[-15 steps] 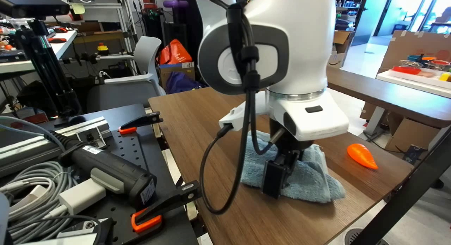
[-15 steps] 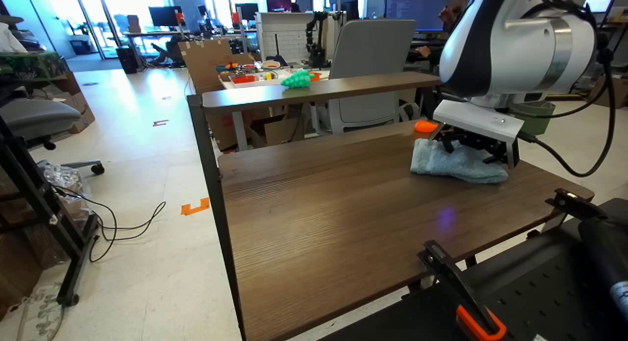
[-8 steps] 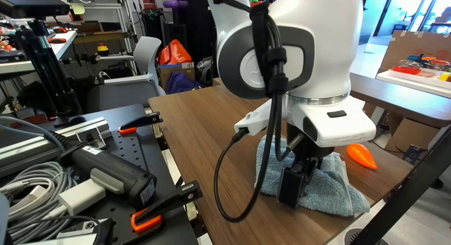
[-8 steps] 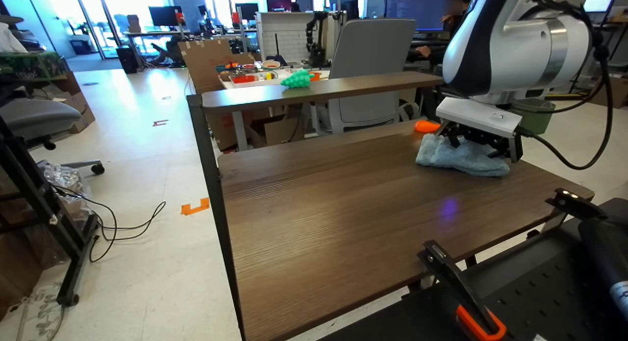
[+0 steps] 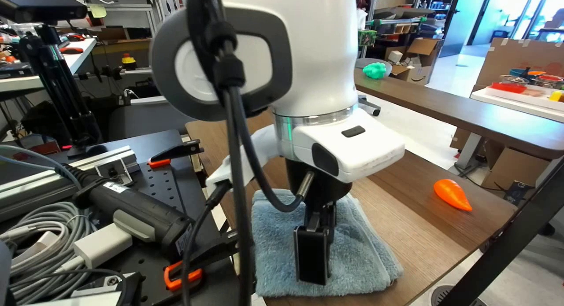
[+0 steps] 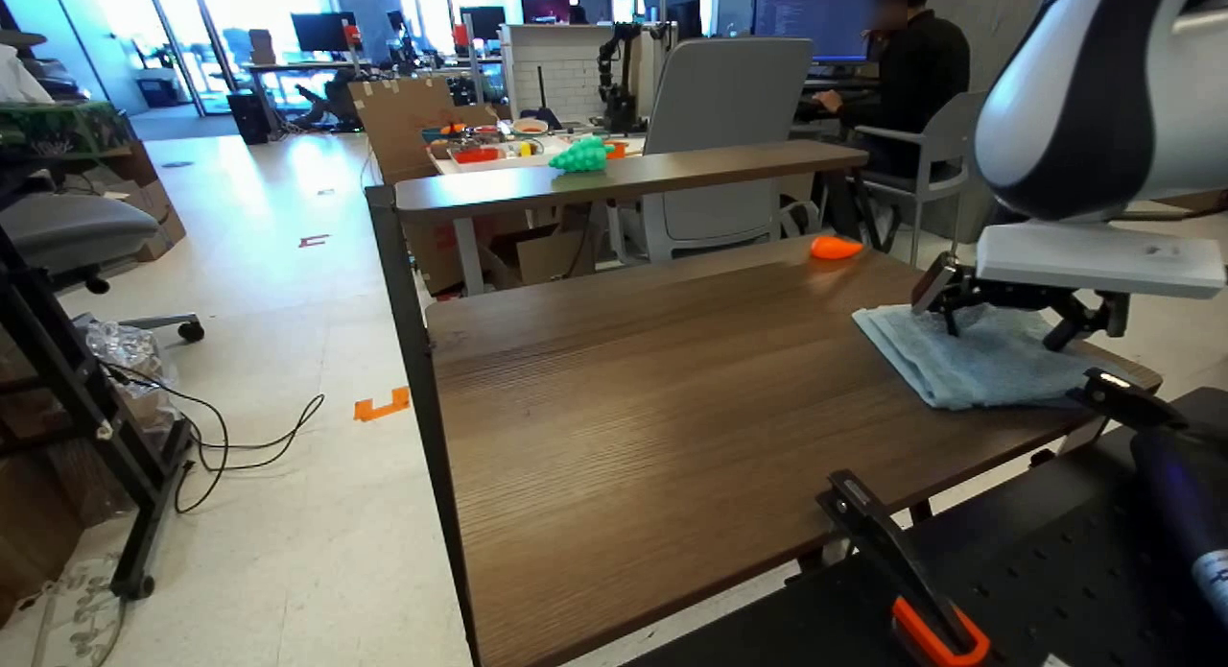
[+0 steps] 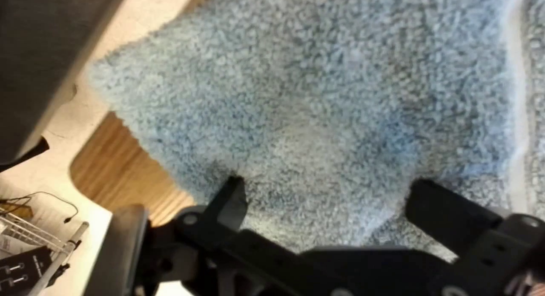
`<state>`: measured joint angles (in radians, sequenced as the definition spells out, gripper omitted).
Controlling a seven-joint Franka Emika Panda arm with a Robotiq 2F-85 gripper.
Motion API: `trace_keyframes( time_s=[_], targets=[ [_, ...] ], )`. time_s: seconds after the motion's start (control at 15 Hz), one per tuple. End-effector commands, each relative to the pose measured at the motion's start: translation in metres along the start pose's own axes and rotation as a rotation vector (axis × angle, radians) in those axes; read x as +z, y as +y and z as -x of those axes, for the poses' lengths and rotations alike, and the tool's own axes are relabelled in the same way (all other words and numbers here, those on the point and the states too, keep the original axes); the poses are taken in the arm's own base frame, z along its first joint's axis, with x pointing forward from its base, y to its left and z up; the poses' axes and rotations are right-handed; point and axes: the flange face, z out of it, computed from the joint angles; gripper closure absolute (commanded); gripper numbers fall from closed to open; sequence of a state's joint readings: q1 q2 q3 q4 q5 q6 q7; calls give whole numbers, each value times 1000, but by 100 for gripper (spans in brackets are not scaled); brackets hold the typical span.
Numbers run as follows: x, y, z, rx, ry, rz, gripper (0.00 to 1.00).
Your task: Clean up on the table
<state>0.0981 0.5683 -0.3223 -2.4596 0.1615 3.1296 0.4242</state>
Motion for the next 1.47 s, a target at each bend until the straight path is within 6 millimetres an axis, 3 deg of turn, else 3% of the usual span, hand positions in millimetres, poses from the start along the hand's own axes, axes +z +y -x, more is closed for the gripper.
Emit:
trace_keyframes(
  time_s=[0.0, 0.13, 0.27, 0.47, 0.6, 0.8, 1.0, 1.4],
  targets=[
    [-33, 32, 28, -200, 8, -33, 0],
    [-42, 26, 40, -277, 3, -57, 0],
    [-45, 3, 58, -321, -39, -95, 0],
    [-29, -32, 90, -387, -136, -105, 0],
    [-20, -42, 100, -406, -160, -89, 0],
    [-12, -46, 90, -378, -161, -73, 0],
    [-23, -53, 87, -345, -190, -121, 0],
    [-22, -95, 97, -216, -264, -300, 0]
  ],
)
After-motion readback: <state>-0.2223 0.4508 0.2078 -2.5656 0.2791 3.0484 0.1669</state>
